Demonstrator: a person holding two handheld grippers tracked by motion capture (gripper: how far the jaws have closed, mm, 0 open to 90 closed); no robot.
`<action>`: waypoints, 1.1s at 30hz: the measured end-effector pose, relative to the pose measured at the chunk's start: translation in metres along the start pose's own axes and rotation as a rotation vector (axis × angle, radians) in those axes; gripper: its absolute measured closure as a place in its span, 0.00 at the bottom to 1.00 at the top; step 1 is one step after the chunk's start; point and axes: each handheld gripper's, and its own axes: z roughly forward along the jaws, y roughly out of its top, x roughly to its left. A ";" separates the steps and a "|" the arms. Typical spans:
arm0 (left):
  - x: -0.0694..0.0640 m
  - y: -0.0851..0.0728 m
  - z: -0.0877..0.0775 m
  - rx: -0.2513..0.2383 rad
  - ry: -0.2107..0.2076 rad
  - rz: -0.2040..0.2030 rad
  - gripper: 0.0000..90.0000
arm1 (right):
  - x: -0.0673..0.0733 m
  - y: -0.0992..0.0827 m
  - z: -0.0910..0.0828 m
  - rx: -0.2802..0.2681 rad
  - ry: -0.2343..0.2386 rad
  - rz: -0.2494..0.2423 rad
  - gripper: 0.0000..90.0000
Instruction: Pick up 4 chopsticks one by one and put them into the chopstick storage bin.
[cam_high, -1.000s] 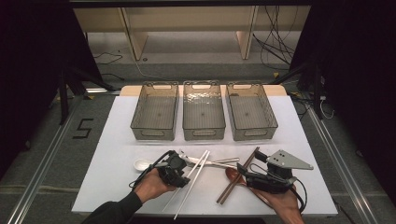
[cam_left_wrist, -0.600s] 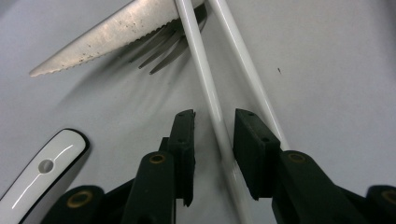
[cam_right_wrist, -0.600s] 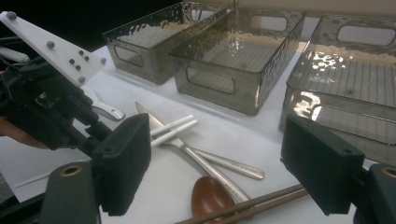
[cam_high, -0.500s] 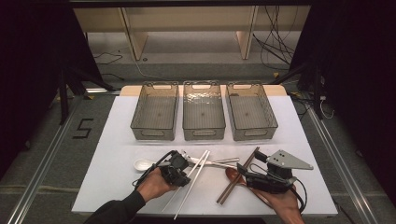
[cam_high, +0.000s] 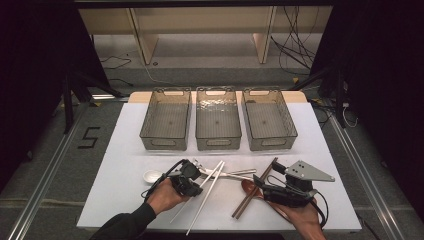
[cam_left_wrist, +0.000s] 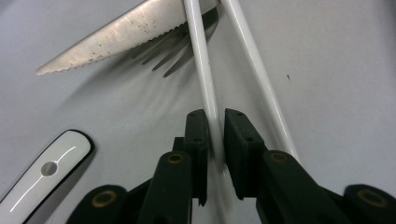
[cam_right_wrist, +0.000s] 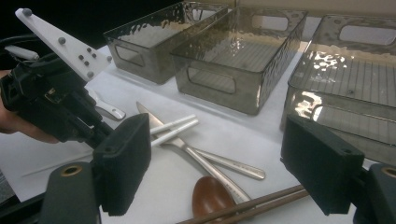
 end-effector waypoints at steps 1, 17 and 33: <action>0.001 0.000 0.000 0.002 -0.001 -0.001 0.88 | 0.000 0.000 0.000 0.000 0.000 0.000 0.28; 0.003 -0.001 -0.001 -0.009 -0.009 0.003 0.94 | 0.001 0.000 0.000 0.002 0.004 -0.002 0.28; 0.003 0.005 -0.033 -0.106 -0.008 0.027 0.94 | 0.001 0.000 0.001 0.002 0.007 0.000 0.28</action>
